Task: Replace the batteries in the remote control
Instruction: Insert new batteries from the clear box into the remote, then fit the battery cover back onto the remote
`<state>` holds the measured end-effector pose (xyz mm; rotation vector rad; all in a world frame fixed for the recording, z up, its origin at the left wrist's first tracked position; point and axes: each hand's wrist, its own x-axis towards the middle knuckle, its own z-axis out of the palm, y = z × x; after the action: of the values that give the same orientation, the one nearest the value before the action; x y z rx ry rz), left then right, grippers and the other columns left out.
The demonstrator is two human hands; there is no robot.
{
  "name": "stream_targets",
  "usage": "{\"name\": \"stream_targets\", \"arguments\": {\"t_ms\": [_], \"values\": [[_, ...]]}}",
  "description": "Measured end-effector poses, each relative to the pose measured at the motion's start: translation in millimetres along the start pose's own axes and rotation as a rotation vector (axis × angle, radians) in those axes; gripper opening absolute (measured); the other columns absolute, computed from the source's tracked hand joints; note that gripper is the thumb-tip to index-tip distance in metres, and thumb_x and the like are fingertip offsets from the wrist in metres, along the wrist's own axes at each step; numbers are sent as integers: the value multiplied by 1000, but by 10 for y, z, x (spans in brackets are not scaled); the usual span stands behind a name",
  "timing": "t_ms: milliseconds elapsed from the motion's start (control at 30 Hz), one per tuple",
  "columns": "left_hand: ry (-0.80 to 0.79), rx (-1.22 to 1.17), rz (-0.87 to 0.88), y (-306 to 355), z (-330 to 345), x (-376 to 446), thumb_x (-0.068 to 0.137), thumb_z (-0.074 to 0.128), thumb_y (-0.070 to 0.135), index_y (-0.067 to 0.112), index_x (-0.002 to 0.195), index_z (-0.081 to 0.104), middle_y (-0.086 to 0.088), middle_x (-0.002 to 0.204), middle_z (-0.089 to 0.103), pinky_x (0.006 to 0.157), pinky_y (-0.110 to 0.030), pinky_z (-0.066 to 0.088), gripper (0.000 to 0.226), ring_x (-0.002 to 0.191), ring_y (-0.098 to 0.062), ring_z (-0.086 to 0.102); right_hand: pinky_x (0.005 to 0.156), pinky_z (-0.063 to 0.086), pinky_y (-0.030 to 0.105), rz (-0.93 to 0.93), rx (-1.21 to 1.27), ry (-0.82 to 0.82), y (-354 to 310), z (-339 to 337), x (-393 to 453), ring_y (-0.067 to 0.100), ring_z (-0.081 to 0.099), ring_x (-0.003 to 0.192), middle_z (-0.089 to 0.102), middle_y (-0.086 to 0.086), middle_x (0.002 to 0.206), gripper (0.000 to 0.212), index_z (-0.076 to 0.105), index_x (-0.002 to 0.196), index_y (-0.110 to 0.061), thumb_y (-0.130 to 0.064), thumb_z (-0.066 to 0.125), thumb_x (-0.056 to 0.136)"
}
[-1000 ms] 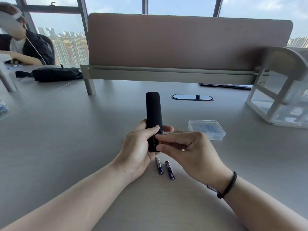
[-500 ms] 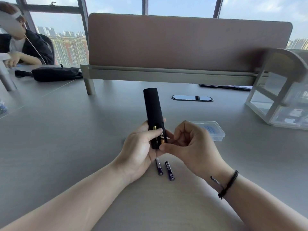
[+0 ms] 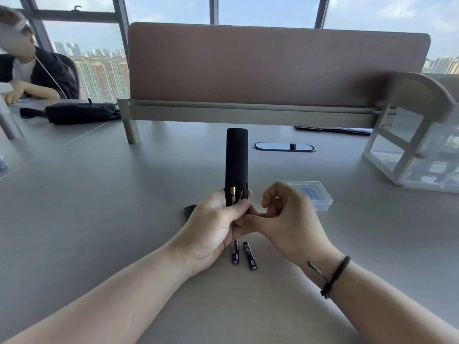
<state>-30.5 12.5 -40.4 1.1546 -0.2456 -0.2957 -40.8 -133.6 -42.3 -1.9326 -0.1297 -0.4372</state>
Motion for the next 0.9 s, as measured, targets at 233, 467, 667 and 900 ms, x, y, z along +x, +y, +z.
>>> {"name": "stream_targets", "arguments": {"t_ms": [233,467,667,900], "values": [[99,-40,132,65,-60,49,101,44,1,3,113,55,-15,76,65,71,-33,60,16,80,-31,71,44,27,22,-23,19,11,23,-28,27,5,30,42,40,-9,47,37,53,69,-20,-36,86,68],[363,68,330,95,-231,150,100,48,6,11,116,61,-1,64,52,53,-31,43,21,54,-18,49,44,24,22,32,-8,10,123,-28,71,5,27,41,36,-12,43,29,58,70,-18,-38,78,78],[728,841,262,210,-456,168,96,53,43,16,77,48,-1,66,53,55,-34,34,34,64,-28,51,41,26,16,71,-21,-88,148,-29,57,4,31,36,42,-12,40,23,64,75,-17,-32,81,78],[618,1618,81,100,-514,88,76,57,76,18,86,46,-4,99,60,66,-35,40,61,96,-31,60,40,26,12,74,-55,-107,116,-23,55,4,36,35,45,-14,38,22,64,70,-18,-32,79,79]]}}
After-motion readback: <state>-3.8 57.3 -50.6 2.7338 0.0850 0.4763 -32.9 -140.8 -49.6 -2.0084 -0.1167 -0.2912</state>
